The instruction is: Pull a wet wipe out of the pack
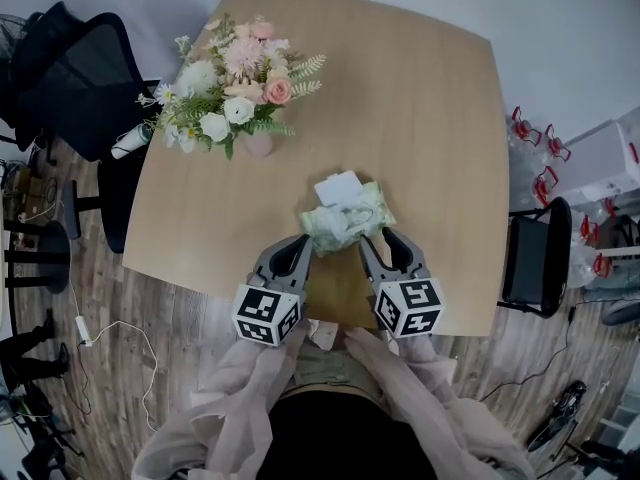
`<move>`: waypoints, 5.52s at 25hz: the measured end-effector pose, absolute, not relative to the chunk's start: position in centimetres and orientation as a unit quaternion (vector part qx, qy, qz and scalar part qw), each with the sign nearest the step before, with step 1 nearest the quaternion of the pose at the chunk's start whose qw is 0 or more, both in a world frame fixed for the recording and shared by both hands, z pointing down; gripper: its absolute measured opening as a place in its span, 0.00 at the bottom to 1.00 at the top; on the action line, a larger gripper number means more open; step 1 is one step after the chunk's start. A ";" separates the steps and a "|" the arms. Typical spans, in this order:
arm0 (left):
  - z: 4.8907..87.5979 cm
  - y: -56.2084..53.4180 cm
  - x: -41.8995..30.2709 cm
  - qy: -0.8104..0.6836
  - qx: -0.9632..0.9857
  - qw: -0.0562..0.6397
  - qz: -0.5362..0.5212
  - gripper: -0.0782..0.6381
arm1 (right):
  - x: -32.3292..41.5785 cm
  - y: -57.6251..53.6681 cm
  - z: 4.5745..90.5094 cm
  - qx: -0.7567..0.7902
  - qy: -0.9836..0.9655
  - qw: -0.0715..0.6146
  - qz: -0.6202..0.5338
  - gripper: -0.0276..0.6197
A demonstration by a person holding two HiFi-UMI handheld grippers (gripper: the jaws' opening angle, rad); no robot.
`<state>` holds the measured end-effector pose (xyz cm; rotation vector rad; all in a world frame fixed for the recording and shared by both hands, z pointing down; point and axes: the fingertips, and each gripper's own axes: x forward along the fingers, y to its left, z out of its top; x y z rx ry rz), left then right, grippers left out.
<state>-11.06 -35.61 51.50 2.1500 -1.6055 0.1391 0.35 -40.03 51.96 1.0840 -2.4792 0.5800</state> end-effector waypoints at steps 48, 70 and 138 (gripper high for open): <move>52.9 -37.2 -13.1 -0.608 0.756 0.236 0.060 0.12 | -3.2 -44.0 54.0 0.362 -0.888 0.210 0.191 0.09; 52.2 -35.6 -13.1 -0.595 0.769 0.227 0.060 0.12 | -2.6 -41.2 53.2 0.376 -0.885 0.201 0.186 0.07; 51.2 -30.8 -12.9 -0.564 0.798 0.206 0.058 0.12 | 0.0 -34.4 51.6 0.437 -0.863 0.166 0.194 0.07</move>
